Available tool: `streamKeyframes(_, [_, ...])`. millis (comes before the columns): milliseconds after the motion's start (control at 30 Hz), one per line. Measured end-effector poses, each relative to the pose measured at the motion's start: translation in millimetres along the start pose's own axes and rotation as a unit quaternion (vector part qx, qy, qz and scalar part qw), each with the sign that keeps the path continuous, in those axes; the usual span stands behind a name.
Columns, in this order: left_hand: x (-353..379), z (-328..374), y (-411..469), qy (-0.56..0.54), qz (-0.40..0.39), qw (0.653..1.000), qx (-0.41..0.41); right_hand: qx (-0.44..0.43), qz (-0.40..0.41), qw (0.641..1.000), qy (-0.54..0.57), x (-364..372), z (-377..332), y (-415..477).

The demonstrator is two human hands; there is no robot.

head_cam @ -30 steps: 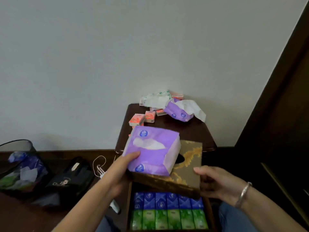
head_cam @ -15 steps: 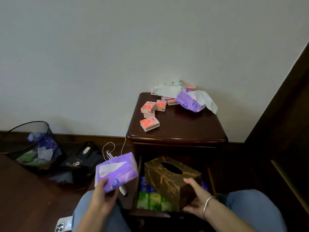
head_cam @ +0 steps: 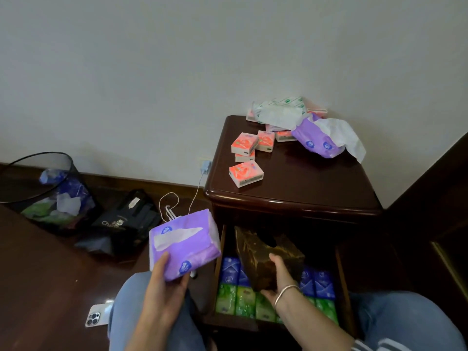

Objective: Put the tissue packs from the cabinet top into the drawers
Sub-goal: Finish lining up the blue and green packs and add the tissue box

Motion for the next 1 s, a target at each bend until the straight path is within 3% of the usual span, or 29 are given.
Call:
streamKeyframes(167, [4.0, 6.6, 0.6, 0.021, -0.011, 1.000, 0.019, -0.005, -0.005, 0.999, -0.031, 22.4, -4.6, 25.7])
streamKeyframes(533, [-4.9, 7.8, 7.9, 0.064, 0.003, 0.998, 0.019, 0.011, -0.002, 0.978, -0.209, -44.6, -55.4, 79.3])
streamKeyframes(767, [-1.0, 1.1, 8.4, 0.102, 0.003, 0.995, 0.014, -0.003, -0.020, 0.977, -0.214, -48.1, -65.0, 96.7])
streamKeyframes(1000, [0.3, -1.8, 9.5, 0.121, 0.011, 0.993, 0.010, -0.076, -0.001, 0.990, -0.122, -44.1, -72.3, 111.6])
Point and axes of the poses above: each hand's wrist, its own y-axis towards the middle knuckle, its own x-axis out of the palm, z = x × y, the point moved 5 cm from there along y, towards the middle knuckle, and after that the axes turned 4 degrees about -z, right-handed, at the moved point
